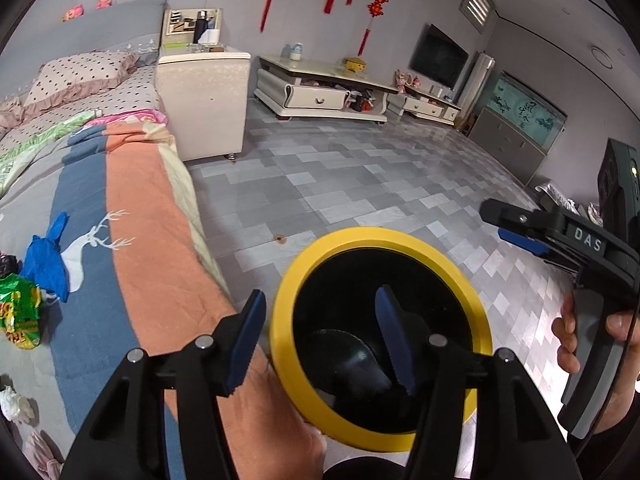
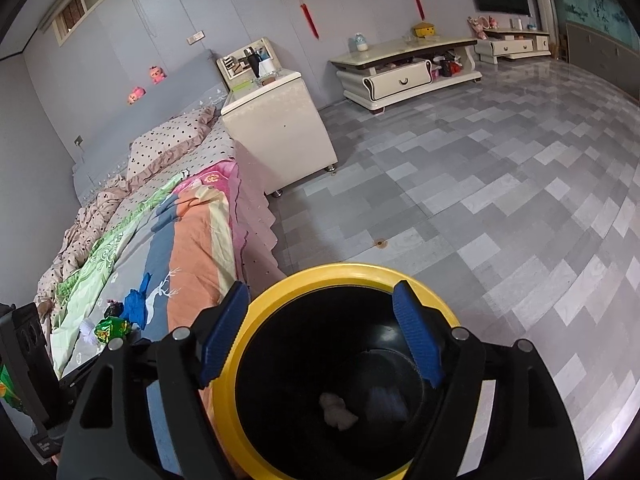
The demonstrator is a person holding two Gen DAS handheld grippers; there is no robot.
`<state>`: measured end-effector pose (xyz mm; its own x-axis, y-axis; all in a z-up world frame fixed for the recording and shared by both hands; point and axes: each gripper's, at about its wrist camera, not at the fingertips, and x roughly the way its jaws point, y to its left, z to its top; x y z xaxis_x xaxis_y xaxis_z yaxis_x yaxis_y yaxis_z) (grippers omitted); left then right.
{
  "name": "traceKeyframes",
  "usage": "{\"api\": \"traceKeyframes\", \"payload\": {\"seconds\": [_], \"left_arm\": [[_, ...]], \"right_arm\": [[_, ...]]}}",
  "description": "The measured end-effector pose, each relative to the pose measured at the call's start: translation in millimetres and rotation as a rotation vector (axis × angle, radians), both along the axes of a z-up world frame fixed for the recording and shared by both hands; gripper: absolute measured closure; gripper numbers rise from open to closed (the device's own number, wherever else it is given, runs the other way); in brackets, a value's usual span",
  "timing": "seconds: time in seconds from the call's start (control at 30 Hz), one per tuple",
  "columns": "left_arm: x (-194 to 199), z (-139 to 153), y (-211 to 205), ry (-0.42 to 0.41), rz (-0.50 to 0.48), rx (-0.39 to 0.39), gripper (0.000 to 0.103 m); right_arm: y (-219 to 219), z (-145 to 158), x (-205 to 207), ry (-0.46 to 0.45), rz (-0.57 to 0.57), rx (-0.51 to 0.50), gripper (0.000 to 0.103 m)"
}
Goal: Collect trash
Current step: 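Open the right tool and then the left tool to drop bundles into the bin, then return to the bed and grasp the black plastic bag with the left tool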
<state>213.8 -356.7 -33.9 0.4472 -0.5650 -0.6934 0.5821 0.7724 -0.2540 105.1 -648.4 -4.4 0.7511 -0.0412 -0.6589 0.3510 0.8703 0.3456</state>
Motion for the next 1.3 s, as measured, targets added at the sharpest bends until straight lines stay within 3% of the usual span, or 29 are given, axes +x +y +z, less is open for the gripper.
{"api": "traceKeyframes", "payload": {"seconds": [0.4,0.8,1.0,1.3], "left_arm": [[-3,26,71,-0.058,0.117,-0.014,0.042],[-14,52,164,-0.127,0.246,0.005,0.030],[-15,53,215,-0.129,0.331,0.007,0.025],[-17,36,290,-0.113,0.452,0.074,0.023]], "right_arm": [[49,21,-3,-0.031,0.082,-0.034,0.031],[139,59,11,-0.084,0.236,-0.069,0.028],[192,69,22,-0.106,0.331,-0.073,0.025],[262,67,38,-0.109,0.467,-0.058,0.025]]}}
